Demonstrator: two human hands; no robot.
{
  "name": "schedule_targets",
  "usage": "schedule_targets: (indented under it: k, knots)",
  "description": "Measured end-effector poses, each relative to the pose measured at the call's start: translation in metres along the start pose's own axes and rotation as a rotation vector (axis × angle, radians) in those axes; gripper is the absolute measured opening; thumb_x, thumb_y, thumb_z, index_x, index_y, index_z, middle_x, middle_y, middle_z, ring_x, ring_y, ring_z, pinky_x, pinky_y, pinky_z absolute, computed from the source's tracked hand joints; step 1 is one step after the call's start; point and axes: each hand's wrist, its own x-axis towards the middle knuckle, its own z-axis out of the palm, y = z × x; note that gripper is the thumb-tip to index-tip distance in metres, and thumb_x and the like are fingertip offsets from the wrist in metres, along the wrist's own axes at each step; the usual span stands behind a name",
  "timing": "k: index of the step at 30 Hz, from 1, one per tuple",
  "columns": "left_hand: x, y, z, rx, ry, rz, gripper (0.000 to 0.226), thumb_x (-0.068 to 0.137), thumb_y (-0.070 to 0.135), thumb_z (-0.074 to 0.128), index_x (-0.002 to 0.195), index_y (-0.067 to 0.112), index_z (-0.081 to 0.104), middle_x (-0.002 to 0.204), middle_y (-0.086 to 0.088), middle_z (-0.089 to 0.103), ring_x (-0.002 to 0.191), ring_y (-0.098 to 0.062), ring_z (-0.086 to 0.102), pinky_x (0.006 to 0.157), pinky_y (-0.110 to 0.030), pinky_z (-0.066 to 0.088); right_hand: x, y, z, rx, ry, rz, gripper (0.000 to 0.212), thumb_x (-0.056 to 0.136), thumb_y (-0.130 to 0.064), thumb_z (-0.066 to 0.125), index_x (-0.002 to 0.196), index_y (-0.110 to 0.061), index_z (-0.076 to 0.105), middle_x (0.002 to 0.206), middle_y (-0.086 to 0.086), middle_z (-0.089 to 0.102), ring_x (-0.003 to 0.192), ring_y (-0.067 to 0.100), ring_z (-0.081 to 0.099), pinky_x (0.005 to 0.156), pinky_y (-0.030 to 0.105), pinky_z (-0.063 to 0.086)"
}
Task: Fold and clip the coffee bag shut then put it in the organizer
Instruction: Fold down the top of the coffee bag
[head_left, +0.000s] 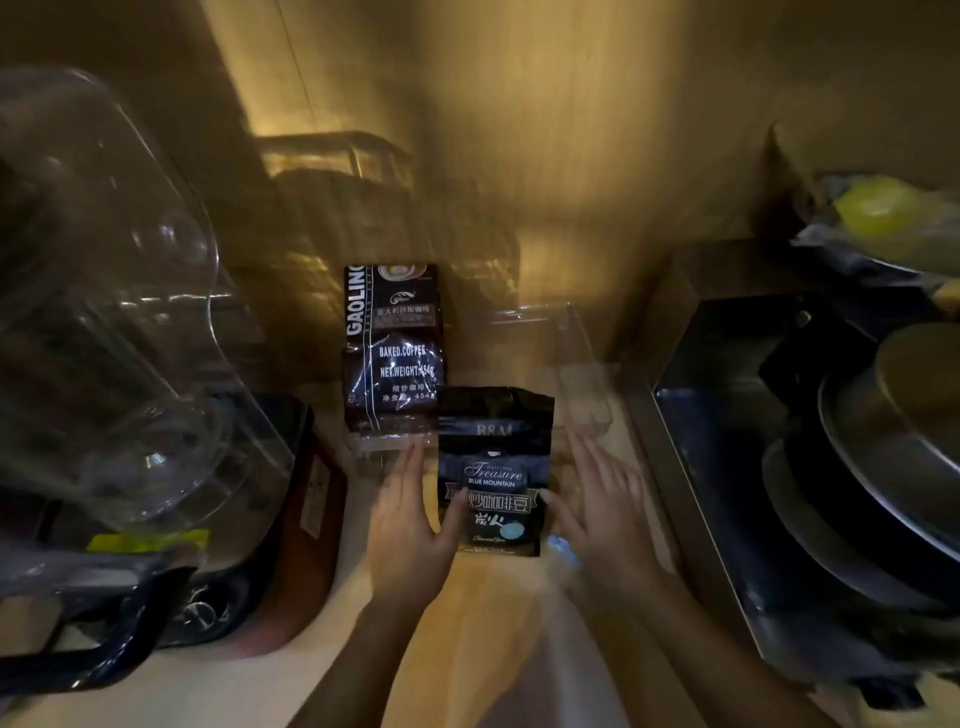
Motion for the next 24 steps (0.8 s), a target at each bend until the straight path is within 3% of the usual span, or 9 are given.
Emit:
schedule_targets:
  k: [3, 8, 10, 12, 14, 16, 19, 22, 24]
  knots:
    - [-0.006, 0.0, 0.008, -0.106, -0.046, -0.14, 0.07, 0.082, 0.052, 0.051, 0.138, 0.024, 0.021, 0.137, -0.006, 0.045, 0.123, -0.021, 0.042, 0.096, -0.037, 0.037, -0.013, -0.004, 0.015, 0.077, -0.063, 0.119, 0.063, 0.087, -0.037, 0.053, 0.139, -0.019, 0.022, 0.146, 0.005, 0.034, 0.131, 0.019, 0.028, 0.105, 0.033, 0.02]
    - [-0.009, 0.007, 0.016, -0.505, -0.085, -0.275, 0.036, 0.088, 0.02, 0.058, 0.119, 0.031, 0.044, 0.116, 0.006, 0.056, 0.103, 0.005, 0.051, 0.077, -0.008, 0.041, -0.021, -0.018, 0.032, 0.401, -0.11, 0.325, 0.059, 0.084, -0.025, 0.062, 0.134, -0.019, 0.031, 0.134, 0.005, 0.044, 0.122, 0.024, 0.038, 0.101, 0.043, 0.036]
    - [-0.01, 0.008, 0.018, -0.775, -0.07, -0.465, 0.028, 0.086, 0.01, 0.059, 0.109, 0.025, 0.052, 0.113, -0.001, 0.061, 0.102, -0.006, 0.056, 0.07, -0.013, 0.046, -0.016, -0.024, 0.034, 0.637, -0.072, 0.45, 0.044, 0.082, -0.018, 0.065, 0.12, -0.02, 0.044, 0.121, 0.004, 0.048, 0.113, 0.024, 0.048, 0.094, 0.046, 0.046]
    - [-0.009, 0.007, 0.018, -0.921, -0.036, -0.587, 0.022, 0.082, 0.004, 0.062, 0.101, 0.014, 0.056, 0.109, -0.013, 0.063, 0.102, -0.024, 0.057, 0.071, -0.026, 0.045, -0.009, -0.027, 0.033, 0.726, -0.025, 0.557, 0.03, 0.079, -0.015, 0.067, 0.102, -0.023, 0.049, 0.108, 0.004, 0.052, 0.102, 0.024, 0.055, 0.084, 0.043, 0.052]
    - [-0.009, 0.006, 0.016, -0.973, -0.037, -0.625, 0.021, 0.078, -0.001, 0.064, 0.094, 0.009, 0.055, 0.102, -0.018, 0.062, 0.093, -0.028, 0.058, 0.068, -0.03, 0.045, -0.004, -0.026, 0.034, 0.752, -0.016, 0.615, 0.025, 0.077, -0.012, 0.069, 0.092, -0.019, 0.051, 0.104, 0.012, 0.058, 0.094, 0.026, 0.059, 0.079, 0.043, 0.054]
    - [-0.008, 0.009, 0.015, -0.978, -0.059, -0.633, 0.023, 0.075, -0.002, 0.067, 0.089, 0.008, 0.053, 0.095, -0.014, 0.062, 0.081, -0.019, 0.061, 0.061, -0.027, 0.047, -0.003, -0.028, 0.034, 0.799, -0.016, 0.639, 0.024, 0.074, -0.011, 0.072, 0.088, -0.016, 0.052, 0.101, 0.018, 0.063, 0.088, 0.027, 0.062, 0.079, 0.046, 0.055]
    - [-0.011, 0.017, 0.019, -0.937, -0.064, -0.628, 0.031, 0.07, -0.002, 0.073, 0.091, 0.005, 0.051, 0.088, -0.011, 0.065, 0.067, -0.01, 0.066, 0.05, -0.021, 0.052, -0.004, -0.033, 0.039, 0.695, -0.028, 0.611, 0.031, 0.07, -0.018, 0.075, 0.091, -0.014, 0.052, 0.098, 0.013, 0.065, 0.092, 0.03, 0.061, 0.082, 0.054, 0.051]
    - [-0.014, 0.024, 0.024, -0.801, 0.011, -0.615, 0.034, 0.066, 0.005, 0.079, 0.086, 0.016, 0.053, 0.086, -0.009, 0.067, 0.074, -0.019, 0.066, 0.06, -0.032, 0.054, -0.007, -0.035, 0.042, 0.562, -0.036, 0.576, 0.037, 0.07, -0.025, 0.075, 0.094, -0.012, 0.051, 0.1, 0.012, 0.063, 0.097, 0.033, 0.055, 0.084, 0.055, 0.048]
    - [-0.016, 0.024, 0.024, -0.752, 0.05, -0.578, 0.03, 0.069, 0.006, 0.076, 0.082, 0.022, 0.055, 0.083, -0.004, 0.068, 0.075, -0.018, 0.067, 0.061, -0.032, 0.054, -0.008, -0.034, 0.041, 0.552, -0.032, 0.555, 0.031, 0.072, -0.025, 0.073, 0.092, -0.012, 0.053, 0.097, 0.013, 0.064, 0.093, 0.033, 0.057, 0.08, 0.052, 0.051]
